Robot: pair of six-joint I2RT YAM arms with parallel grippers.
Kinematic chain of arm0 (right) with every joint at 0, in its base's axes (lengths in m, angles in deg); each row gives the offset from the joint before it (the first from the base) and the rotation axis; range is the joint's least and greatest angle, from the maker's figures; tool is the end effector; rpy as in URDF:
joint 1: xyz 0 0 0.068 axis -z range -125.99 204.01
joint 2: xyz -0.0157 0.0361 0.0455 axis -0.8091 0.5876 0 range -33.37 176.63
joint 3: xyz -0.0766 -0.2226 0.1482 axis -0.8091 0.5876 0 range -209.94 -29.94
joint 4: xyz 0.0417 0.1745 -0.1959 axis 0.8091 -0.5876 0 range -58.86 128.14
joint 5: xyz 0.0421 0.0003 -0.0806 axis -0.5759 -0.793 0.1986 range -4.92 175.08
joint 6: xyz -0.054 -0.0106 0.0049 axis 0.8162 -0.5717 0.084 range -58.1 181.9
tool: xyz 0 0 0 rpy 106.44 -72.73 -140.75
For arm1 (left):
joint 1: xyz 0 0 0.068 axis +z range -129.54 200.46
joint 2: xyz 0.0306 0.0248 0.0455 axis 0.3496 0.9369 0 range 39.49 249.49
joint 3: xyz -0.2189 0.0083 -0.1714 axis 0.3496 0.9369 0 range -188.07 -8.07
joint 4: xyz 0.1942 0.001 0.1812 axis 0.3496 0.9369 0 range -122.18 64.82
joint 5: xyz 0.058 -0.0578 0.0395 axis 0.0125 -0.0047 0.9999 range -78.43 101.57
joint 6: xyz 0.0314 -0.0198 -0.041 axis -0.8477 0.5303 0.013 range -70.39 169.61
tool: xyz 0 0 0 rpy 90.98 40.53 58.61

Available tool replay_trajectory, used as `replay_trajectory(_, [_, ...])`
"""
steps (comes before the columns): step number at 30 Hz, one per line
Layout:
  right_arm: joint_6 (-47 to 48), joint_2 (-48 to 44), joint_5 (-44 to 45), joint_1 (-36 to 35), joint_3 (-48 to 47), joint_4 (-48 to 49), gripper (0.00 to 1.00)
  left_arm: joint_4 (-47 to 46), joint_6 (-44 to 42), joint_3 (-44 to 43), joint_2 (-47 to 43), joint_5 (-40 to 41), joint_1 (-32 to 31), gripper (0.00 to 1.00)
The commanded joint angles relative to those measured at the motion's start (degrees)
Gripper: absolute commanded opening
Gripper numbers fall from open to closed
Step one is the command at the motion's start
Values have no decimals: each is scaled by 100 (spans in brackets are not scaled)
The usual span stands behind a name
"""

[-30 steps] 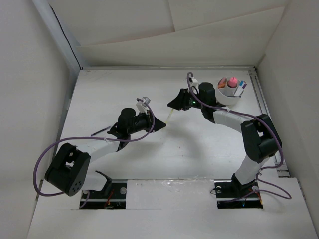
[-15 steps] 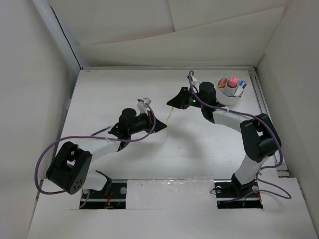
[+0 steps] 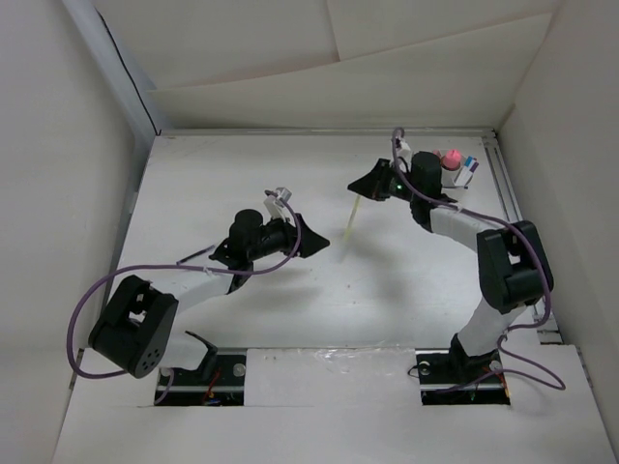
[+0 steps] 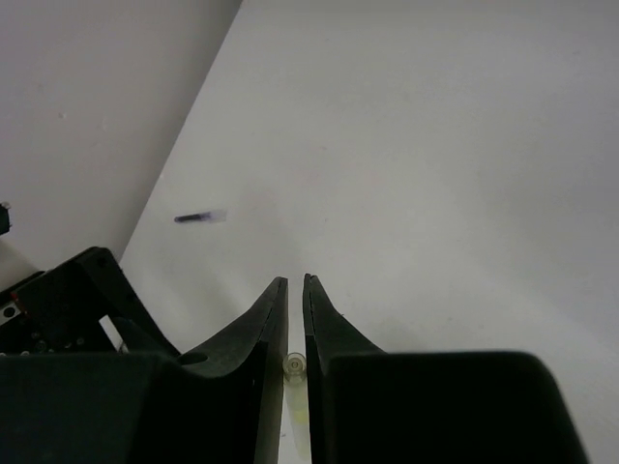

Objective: Sort the stationery into containers
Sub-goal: Place the pen in the storage box.

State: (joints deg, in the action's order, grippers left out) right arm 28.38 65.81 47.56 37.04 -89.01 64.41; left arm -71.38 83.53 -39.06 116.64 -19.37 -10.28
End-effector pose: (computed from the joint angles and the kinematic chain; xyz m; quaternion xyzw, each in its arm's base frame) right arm 0.3694 0.1367 0.2400 -0.0890 0.7661 0.4781 0.4202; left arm 0.2322 -0.1605 0.2250 0.1568 0.7262 -0.5104 0.4331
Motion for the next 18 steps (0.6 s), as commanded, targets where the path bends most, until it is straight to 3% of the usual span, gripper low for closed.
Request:
replay_trajectory(1, [126, -477, -28, 334, 36, 187, 0, -351, -16, -171, -313, 44, -11, 61])
replay_trajectory(5, [336, -592, -28, 536, 36, 11, 0, -351, -16, -224, -209, 150, -11, 61])
replay_trajectory(9, [503, -1109, 297, 1247, 36, -523, 0, -282, -16, -224, -156, 150, -11, 58])
replay_trajectory(12, [889, -1706, 1340, 1872, -192, -1139, 0, -123, -121, -224, -156, 360, -11, 56])
replay_trajectory(13, [987, -1848, 2170, 1951, -245, -1480, 0, -123, -122, -224, -156, 360, -11, 55])
replay_trajectory(18, [1365, -2324, 4171, 2145, -481, -1589, 0, -123, -122, -277, 125, 308, -11, 53])
